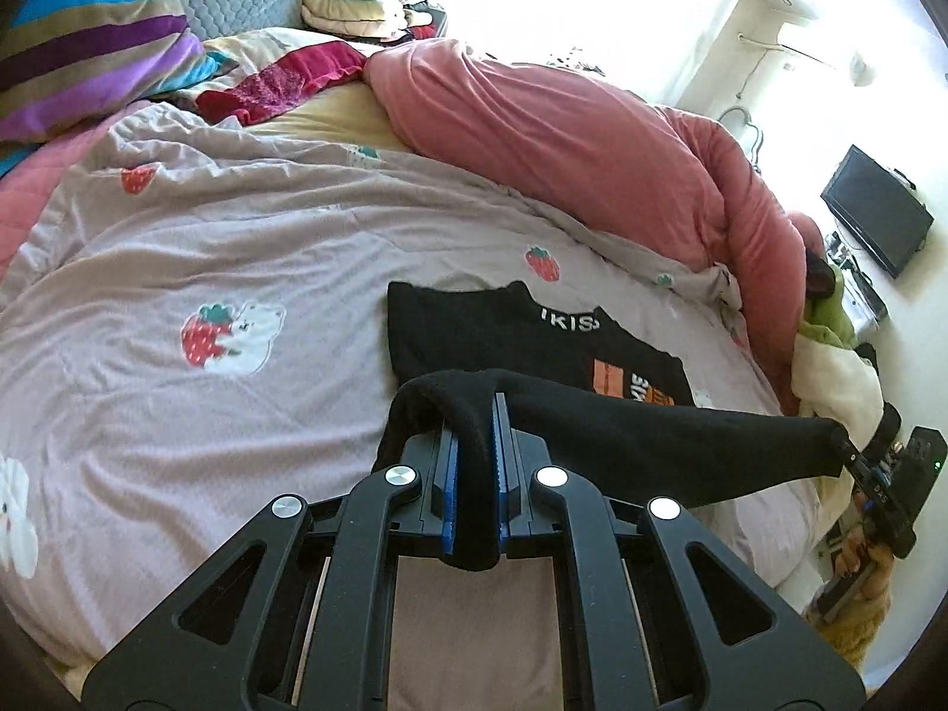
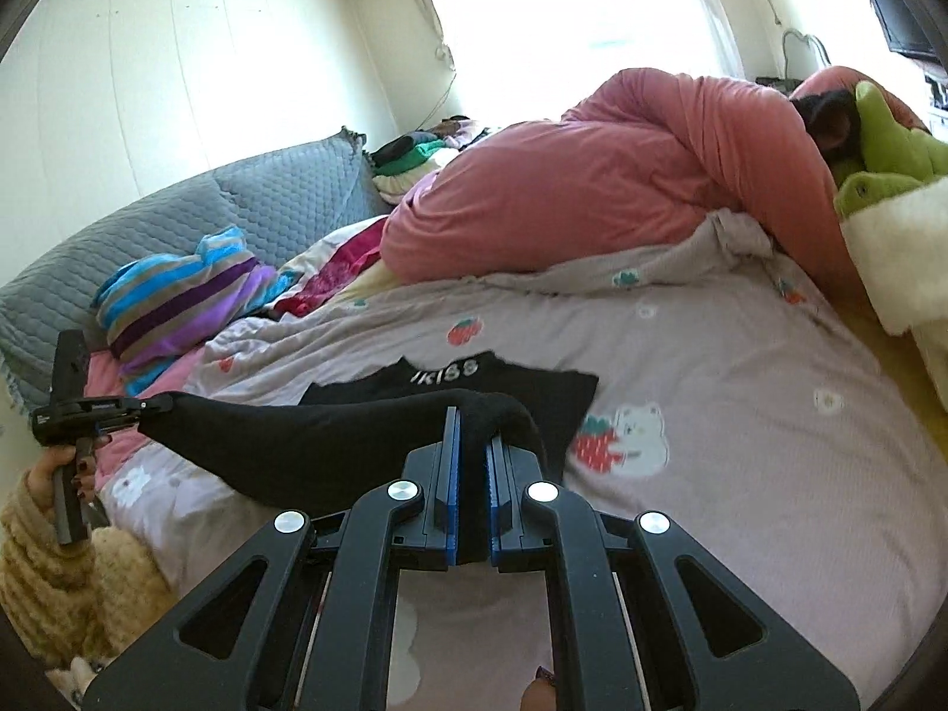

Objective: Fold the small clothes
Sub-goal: 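Lift the hem with both grippers and fold it over toward the collar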

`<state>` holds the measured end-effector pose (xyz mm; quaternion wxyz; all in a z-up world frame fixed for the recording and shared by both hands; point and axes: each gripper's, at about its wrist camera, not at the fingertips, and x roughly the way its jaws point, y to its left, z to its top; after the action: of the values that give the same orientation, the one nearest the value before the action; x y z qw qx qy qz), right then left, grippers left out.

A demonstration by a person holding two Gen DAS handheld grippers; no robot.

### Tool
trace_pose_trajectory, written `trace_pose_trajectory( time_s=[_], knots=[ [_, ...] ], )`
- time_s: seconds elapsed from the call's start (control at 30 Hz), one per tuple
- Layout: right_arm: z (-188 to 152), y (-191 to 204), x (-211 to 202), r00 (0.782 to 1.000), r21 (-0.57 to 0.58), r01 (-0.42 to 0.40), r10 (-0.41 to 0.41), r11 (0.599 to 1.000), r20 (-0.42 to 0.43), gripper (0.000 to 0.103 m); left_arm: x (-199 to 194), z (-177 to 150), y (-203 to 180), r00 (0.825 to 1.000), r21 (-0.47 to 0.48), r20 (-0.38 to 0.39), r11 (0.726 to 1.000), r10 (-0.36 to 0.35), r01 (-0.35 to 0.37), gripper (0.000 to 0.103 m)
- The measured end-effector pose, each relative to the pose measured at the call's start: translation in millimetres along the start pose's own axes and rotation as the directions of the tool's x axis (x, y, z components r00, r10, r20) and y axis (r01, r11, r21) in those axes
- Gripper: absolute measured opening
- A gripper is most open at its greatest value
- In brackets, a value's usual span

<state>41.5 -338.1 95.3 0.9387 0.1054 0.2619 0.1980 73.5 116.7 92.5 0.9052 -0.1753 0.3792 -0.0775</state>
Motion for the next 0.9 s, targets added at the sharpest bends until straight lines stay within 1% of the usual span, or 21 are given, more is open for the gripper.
trace_pose_trajectory(
  time_s=[0.2,0.27,0.4,0.9],
  knots=[
    [12,-6,22,0.999,0.006,0.035,-0.035,0.999,0.0,0.006,16,19,1,1.0,0.0,0.004,1.0,0.013,-0.013,0.003],
    [16,-10,30,0.999,0.025,0.033,-0.033,0.999,-0.001,0.006,21,25,0,1.0,0.006,0.004,1.0,0.022,-0.022,0.003],
    [23,-13,42,0.999,0.027,0.045,-0.045,0.999,-0.005,0.006,33,34,-1,0.999,0.016,-0.003,0.999,0.034,-0.034,0.003],
    [31,-25,90,0.991,0.019,0.122,-0.121,0.992,-0.066,0.006,69,47,3,0.997,0.037,-0.022,0.997,0.071,-0.07,0.003]
  ],
)
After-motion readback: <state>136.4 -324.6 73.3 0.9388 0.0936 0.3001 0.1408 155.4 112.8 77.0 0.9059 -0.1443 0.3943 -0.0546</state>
